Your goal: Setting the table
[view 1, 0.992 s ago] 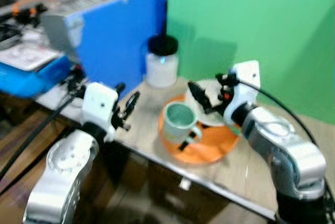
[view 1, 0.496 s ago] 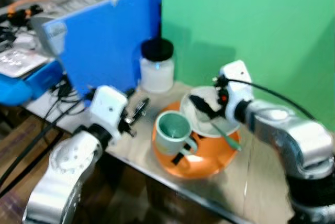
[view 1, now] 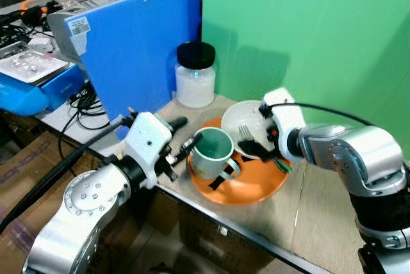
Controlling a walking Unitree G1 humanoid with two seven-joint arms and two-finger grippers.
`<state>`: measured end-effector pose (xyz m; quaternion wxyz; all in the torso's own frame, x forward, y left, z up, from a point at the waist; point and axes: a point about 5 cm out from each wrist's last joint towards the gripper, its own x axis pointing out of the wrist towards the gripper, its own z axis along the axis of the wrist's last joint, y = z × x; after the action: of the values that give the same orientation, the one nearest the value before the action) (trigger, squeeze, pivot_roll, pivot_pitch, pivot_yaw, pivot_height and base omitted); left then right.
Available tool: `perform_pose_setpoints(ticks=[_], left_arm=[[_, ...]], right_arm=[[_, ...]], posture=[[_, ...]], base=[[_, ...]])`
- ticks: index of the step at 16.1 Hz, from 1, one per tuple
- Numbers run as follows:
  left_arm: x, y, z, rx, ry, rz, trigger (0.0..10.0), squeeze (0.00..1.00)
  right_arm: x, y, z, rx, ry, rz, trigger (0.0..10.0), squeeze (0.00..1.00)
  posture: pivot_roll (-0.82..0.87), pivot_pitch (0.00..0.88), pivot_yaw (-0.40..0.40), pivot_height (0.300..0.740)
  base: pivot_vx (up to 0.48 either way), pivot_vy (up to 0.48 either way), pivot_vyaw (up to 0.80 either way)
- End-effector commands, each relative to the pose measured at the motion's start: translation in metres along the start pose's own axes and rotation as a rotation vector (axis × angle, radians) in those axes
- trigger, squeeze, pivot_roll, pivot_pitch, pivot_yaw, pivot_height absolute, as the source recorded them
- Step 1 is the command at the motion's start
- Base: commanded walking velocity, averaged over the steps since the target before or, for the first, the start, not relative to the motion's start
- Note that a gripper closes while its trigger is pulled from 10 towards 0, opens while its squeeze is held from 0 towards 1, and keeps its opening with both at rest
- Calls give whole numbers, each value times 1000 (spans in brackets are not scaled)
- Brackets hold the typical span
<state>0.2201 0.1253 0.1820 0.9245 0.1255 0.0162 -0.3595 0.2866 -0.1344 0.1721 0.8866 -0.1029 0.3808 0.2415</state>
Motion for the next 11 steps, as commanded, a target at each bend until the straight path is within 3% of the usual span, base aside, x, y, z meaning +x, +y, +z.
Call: perform_pose_setpoints(ticks=[1, 4, 5, 11], left_arm=[[0, -4, 2, 0, 2, -36, 10000, 0], [-1, -5, 2, 0, 3, -40, 10000, 0], [0, -5, 2, -1, 4, -42, 10000, 0], [-1, -5, 0, -2, 7, -49, 10000, 0]], right_arm=[[0, -1, 1, 5, 35, 2, 3843, 0], [10, -2, 0, 46, 66, -20, 2314, 0], [16, -6, -1, 70, 79, -43, 157, 0], [21, -5, -2, 92, 100, -34, 0, 0]], posture=[[139, 0, -24, 740], [139, 0, -24, 740], [139, 0, -24, 740], [145, 0, -29, 740]], base=[[0, 0, 0], [0, 0, 0], [0, 0, 0], [0, 0, 0]])
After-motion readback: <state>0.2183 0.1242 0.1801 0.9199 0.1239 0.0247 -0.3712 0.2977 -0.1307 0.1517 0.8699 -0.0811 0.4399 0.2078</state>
